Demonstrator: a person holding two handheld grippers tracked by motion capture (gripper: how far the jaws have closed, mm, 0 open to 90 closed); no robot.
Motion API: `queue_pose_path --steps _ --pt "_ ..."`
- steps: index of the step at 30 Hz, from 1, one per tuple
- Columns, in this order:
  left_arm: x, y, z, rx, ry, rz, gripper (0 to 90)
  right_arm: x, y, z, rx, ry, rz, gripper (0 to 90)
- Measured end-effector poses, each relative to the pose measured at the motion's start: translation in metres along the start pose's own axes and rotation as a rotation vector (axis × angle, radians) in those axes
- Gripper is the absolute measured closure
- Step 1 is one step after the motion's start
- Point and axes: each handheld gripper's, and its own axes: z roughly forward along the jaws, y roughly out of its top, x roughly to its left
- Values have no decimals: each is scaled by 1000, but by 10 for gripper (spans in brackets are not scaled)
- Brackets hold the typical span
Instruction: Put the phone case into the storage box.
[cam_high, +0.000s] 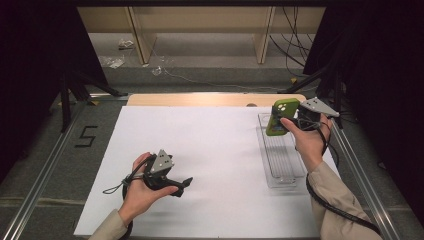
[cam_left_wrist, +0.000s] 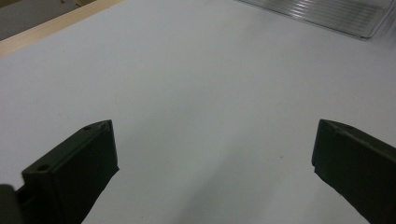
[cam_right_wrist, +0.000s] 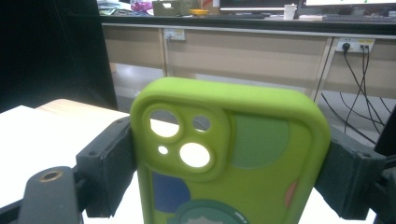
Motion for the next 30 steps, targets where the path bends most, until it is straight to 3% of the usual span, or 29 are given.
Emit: queue_pose_path --steps 30 --pt "0 1 1 -1 -8 2 0 3 -3 19 29 -10 -5 175"
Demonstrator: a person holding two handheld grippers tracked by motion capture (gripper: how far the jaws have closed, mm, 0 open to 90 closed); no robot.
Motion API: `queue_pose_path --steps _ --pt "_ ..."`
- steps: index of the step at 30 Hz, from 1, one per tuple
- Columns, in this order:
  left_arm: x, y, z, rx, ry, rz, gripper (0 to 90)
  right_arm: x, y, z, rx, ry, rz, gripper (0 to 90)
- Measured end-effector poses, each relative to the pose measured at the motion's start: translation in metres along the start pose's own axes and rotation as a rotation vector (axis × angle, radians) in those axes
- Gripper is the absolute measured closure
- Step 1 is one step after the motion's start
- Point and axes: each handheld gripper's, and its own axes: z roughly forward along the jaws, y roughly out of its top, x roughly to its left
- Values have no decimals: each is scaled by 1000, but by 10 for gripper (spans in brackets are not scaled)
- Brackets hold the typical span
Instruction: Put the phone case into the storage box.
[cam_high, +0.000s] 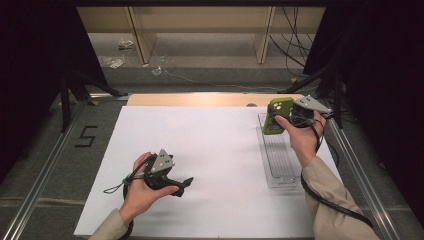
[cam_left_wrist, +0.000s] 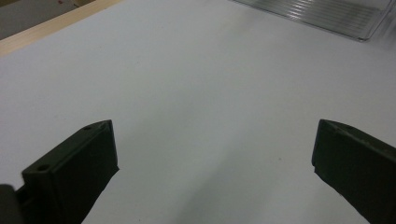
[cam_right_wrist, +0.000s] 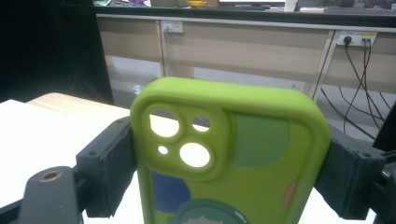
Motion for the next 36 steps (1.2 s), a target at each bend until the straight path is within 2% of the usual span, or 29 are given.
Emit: queue_pose_path --steps 23,36 --pt "0 0 0 0 0 5 0 -6 4 15 29 -23 0 175" --pt "0 0 0 0 0 6 0 -8 0 25 51 -35 4 175"
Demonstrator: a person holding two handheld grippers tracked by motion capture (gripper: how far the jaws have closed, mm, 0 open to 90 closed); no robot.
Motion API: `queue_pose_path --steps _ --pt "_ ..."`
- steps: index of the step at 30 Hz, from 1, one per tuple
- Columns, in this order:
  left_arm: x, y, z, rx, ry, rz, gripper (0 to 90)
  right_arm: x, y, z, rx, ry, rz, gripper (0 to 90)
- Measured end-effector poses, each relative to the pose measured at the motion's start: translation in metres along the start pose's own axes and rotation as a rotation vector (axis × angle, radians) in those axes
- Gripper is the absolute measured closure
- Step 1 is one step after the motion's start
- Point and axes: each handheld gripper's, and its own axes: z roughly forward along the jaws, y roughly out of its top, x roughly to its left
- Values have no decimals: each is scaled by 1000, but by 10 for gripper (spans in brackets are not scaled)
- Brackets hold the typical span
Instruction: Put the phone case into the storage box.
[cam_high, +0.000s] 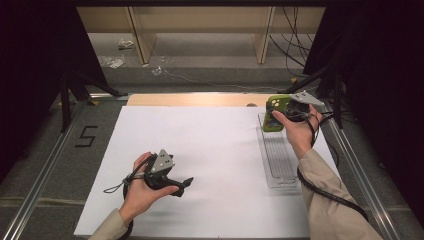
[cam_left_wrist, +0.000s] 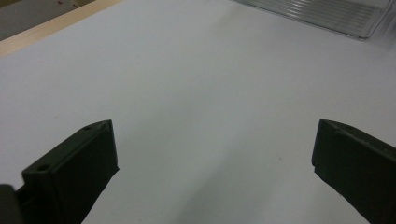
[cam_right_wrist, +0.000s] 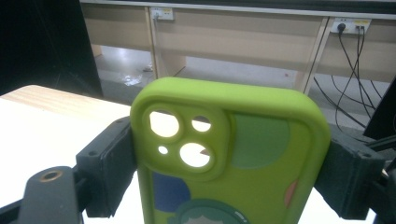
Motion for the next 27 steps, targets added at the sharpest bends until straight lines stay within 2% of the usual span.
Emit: queue_pose_path --steps 27 --pt "-1 0 1 -1 -2 0 0 -2 -2 18 31 -19 3 175"
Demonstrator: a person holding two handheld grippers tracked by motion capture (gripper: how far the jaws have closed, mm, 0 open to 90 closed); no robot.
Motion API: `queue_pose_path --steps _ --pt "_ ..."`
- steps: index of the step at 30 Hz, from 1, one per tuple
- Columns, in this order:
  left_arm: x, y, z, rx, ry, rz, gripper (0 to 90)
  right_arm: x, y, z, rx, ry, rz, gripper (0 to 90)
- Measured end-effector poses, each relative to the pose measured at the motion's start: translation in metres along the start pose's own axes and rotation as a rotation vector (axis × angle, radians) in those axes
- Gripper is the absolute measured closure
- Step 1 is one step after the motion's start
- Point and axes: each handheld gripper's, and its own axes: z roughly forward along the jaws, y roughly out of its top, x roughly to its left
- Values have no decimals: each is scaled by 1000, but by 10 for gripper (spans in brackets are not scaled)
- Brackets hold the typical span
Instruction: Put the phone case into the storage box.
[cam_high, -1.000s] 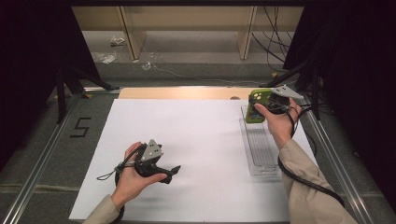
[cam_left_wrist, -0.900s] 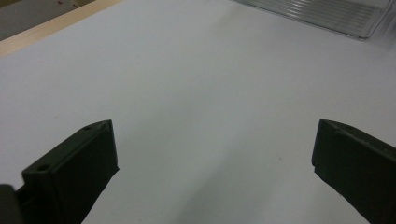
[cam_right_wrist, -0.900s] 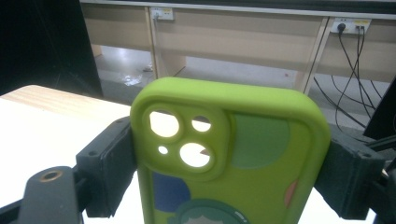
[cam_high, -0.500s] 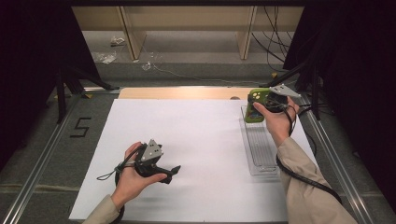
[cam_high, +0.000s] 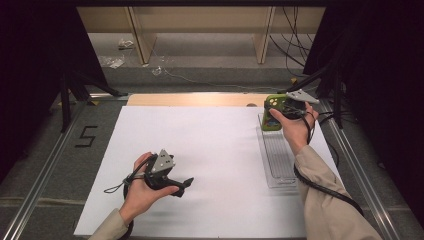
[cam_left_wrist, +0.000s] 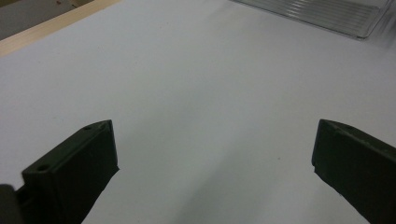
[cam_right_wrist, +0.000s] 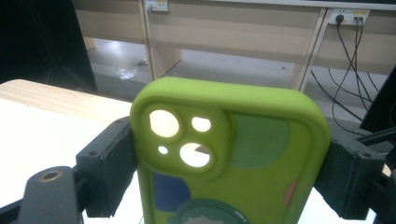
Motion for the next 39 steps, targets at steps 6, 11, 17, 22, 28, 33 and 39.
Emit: queue_pose_path --steps 6,11,17,22,28,33,39 --pt "0 0 0 0 -2 1 0 0 0 3 3 -5 -1 175" --pt "0 0 0 2 -4 3 0 -1 -1 6 7 -10 0 175" --pt "0 0 0 2 -3 3 0 -1 -2 8 11 -14 4 175" --pt "0 0 0 1 -3 3 0 -2 -2 9 13 -17 5 175" --pt "0 0 0 1 -4 3 0 -2 -1 10 14 -18 6 174" --pt "0 0 0 1 -4 3 0 -1 -2 12 17 -19 7 174" --pt "0 0 0 1 -5 2 0 -2 -2 13 19 -22 5 174"
